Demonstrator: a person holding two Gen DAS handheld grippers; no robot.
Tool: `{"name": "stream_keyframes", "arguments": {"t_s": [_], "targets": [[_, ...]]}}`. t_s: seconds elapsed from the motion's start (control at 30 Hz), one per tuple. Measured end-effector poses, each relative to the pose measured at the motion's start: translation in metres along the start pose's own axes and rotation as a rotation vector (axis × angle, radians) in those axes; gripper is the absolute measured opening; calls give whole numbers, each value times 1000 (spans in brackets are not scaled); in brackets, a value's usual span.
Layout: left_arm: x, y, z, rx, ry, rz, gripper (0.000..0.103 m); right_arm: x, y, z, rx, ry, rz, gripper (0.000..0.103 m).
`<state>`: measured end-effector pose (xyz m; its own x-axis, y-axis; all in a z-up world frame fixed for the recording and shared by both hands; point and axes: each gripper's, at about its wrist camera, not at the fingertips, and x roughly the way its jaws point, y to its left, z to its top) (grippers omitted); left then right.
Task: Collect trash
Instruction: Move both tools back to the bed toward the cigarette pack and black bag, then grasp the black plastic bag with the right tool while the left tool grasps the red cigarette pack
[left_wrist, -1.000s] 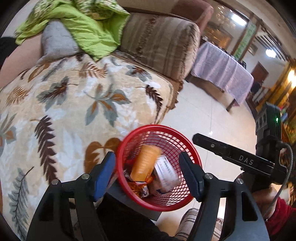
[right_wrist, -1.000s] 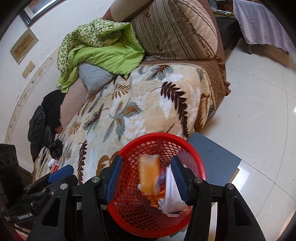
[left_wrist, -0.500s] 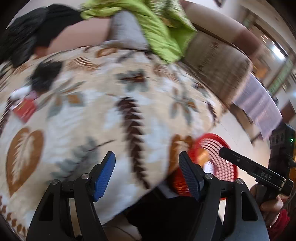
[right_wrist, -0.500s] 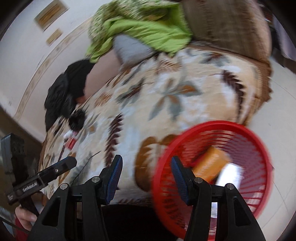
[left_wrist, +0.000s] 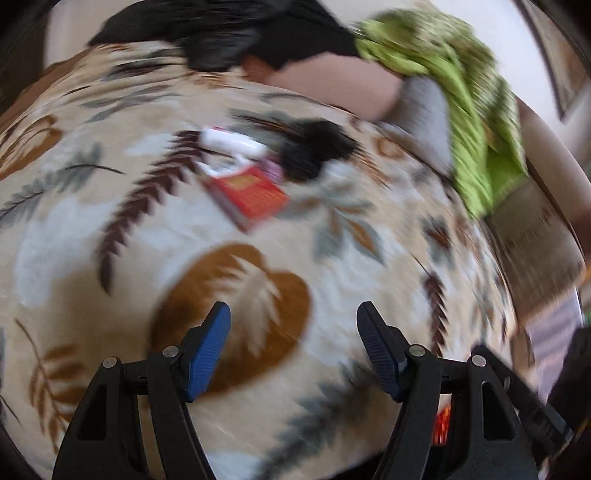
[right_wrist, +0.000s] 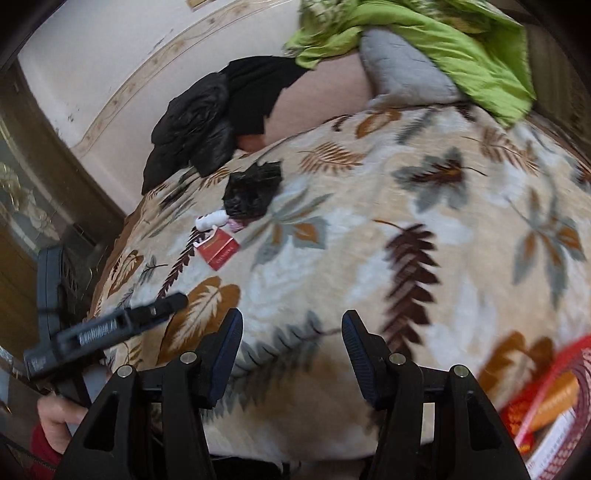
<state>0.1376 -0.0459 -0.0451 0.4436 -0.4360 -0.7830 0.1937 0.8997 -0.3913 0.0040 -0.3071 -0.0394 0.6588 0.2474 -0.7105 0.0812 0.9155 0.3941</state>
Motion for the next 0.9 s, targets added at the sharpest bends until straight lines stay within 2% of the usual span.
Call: {"name": "stream_keyframes", "arguments": {"t_s": [0.13,0.2,0.33,0.47,0.53,0.6,0.73,0.9], "targets": [[20,14,34,-76,11,63,75,15,0,-8,17,18,13,60],[35,16,50,-106,27,81,76,10,-2,-7,23,-10,35,60],[72,16,80,-167,51,172,77,5,-4,-7,20,-40,40,60],[107,15,95,-211,92,236,77,1,-6,-6,14,-57,54,60],[121,13,97,-196,118,265,81,1,-9,-5,25,-60,63,60],[123,8,98,-161,80,286,81,2,-13,-4,38,-60,74,60],[114,10,91,-110,20,286,69,2,-16,-4,56,-57,90,60],[85,27,68,-92,-15,294,65,5,-11,-4,43,-50,92,60]]}}
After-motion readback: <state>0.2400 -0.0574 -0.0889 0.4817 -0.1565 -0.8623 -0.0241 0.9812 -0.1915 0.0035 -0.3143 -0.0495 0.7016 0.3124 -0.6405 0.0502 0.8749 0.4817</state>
